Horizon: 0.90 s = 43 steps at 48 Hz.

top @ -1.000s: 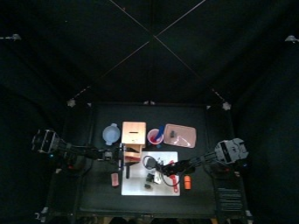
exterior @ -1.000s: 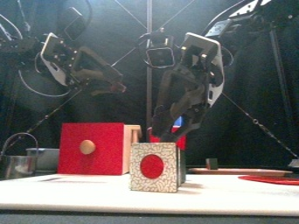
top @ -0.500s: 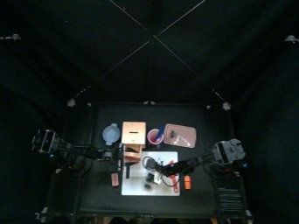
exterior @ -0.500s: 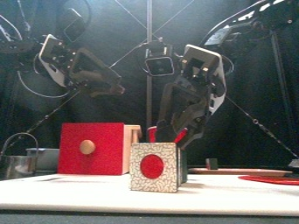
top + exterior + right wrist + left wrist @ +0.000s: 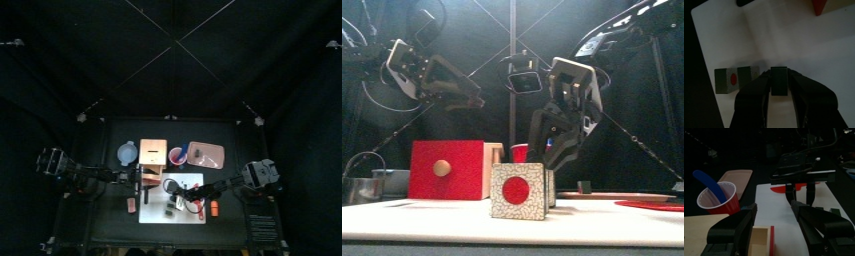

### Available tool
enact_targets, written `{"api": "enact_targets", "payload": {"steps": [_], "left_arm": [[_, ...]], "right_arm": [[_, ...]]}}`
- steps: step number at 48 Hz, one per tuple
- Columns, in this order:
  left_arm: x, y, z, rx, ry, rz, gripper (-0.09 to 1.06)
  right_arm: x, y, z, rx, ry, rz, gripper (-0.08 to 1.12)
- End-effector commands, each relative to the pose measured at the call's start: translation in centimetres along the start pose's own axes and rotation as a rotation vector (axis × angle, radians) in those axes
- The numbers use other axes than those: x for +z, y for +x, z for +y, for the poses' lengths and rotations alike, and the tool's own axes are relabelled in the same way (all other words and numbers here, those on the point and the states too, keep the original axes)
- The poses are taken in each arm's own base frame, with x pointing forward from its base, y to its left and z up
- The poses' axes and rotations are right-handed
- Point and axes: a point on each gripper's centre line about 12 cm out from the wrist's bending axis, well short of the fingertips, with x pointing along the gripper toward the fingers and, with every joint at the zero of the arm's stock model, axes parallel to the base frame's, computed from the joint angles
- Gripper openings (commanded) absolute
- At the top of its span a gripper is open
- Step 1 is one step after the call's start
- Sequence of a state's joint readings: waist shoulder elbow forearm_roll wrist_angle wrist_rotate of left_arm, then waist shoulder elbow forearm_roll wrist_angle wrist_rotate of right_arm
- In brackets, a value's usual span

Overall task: Place sushi on board then cut the sushi with the knife then place the pieces on the plate
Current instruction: Place the 4 sushi pieces on the plate

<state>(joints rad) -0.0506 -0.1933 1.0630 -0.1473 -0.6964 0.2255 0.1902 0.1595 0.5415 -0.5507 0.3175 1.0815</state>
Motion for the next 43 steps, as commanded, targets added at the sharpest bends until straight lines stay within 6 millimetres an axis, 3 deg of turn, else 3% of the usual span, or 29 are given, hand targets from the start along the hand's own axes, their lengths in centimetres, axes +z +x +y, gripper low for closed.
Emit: {"api": "enact_targets", "payload": {"steps": [1, 8, 22, 32, 43], "left_arm": [[0.7, 0.0, 0.1, 0.004, 0.000, -0.026, 0.91], [0.7, 0.0, 0.2, 0.006, 0.002, -0.026, 0.91], [0.6, -0.1, 0.2, 0.006, 0.004, -0.024, 0.91], [0.4, -0.2, 0.2, 0.005, 0.003, -0.018, 0.91], [0.2, -0.3, 0.2, 0.004, 0.004, -0.012, 0.91]], "right_arm": [[1.1, -3.8, -0.9, -0.059, 0.036, -0.021, 0.58], [-0.3, -7.2, -3.4, -0.161, 0.122, 0.039, 0.58], [-2.7, -10.8, -12.2, -0.314, 0.407, 0.050, 0.57], [-3.2, -11.8, -18.7, -0.393, 0.585, -0.021, 0.57], [-2.7, -11.3, -23.4, -0.392, 0.770, -0.109, 0.57]]}}
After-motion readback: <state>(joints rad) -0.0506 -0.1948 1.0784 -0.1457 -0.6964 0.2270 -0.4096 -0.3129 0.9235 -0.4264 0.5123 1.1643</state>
